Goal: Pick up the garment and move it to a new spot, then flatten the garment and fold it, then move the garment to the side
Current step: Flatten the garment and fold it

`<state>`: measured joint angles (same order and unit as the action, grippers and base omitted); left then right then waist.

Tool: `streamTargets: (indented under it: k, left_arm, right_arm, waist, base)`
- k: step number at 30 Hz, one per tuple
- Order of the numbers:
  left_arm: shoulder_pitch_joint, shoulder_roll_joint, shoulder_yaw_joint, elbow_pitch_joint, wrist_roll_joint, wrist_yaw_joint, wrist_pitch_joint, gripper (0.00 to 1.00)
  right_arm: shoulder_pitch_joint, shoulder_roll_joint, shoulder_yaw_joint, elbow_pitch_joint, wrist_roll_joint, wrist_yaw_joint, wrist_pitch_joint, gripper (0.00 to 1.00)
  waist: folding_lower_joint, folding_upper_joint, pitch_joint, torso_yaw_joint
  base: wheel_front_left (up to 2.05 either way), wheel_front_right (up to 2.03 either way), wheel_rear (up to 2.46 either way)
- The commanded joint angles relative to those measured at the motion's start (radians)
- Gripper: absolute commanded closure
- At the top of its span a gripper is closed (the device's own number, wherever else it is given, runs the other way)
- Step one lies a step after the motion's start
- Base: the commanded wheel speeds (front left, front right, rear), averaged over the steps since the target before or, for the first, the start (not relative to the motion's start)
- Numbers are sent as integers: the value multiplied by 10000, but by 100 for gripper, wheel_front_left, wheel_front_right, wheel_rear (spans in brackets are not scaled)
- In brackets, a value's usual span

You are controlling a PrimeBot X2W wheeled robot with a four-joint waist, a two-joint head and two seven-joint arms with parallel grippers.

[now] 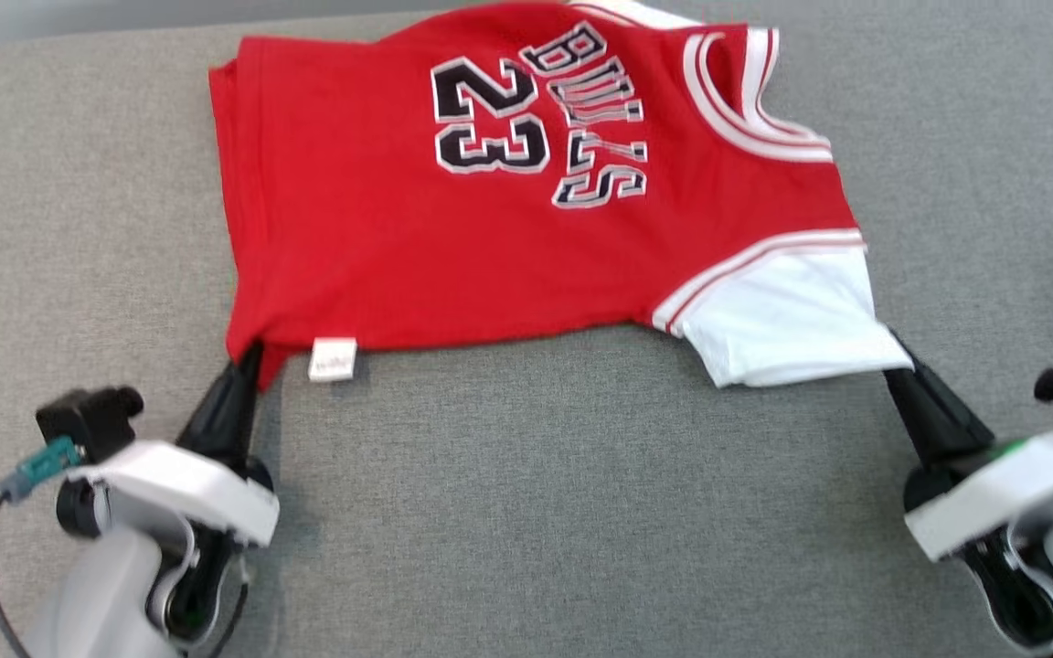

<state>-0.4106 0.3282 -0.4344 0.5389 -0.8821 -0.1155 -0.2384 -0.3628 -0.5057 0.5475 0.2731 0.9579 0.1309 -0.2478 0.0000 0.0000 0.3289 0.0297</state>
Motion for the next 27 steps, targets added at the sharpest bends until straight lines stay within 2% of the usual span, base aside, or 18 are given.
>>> streamTargets:
  k: [1, 5, 12, 18, 23, 27]
  left_arm:
    - [152, 141, 28, -152, -60, 65, 22, 100]
    - [1524, 709, -111, -1716, -66, 675, 644, 100]
    - [3819, 1844, 46, -4904, -172, 2254, 1696, 100]
    - [5410, 2798, 272, -7208, -244, 3375, 2479, 100]
    - [6397, 3438, 468, -8481, -315, 4017, 2953, 100]
    - [6910, 3747, 570, -9105, -351, 4352, 3174, 100]
  right_arm:
    - [165, -93, -118, -100, -33, -3, 50, 100]
    - [1582, -295, -613, -960, -187, -3, 670, 100]
    - [4017, 155, -2105, -2659, -779, -3, 2246, 100]
    - [5987, 1177, -3593, -4511, -1478, -3, 4002, 100]
    - [7334, 2164, -4621, -5959, -2012, -3, 5563, 100]
    - [8034, 2845, -5201, -6870, -2373, -4, 6562, 100]
  waist:
    - [0, 0, -163, 19]
    - [0, 0, -543, 71]
    - [0, 0, -1116, 85]
    - [0, 0, -1489, 135]
    - [0, 0, -1663, 150]
    - [0, 0, -1722, 166]
  base:
    - [0, 0, 0]
    - [0, 0, 0]
    - [0, 0, 0]
    - [0, 0, 0]
    - [0, 0, 0]
    - [0, 0, 0]
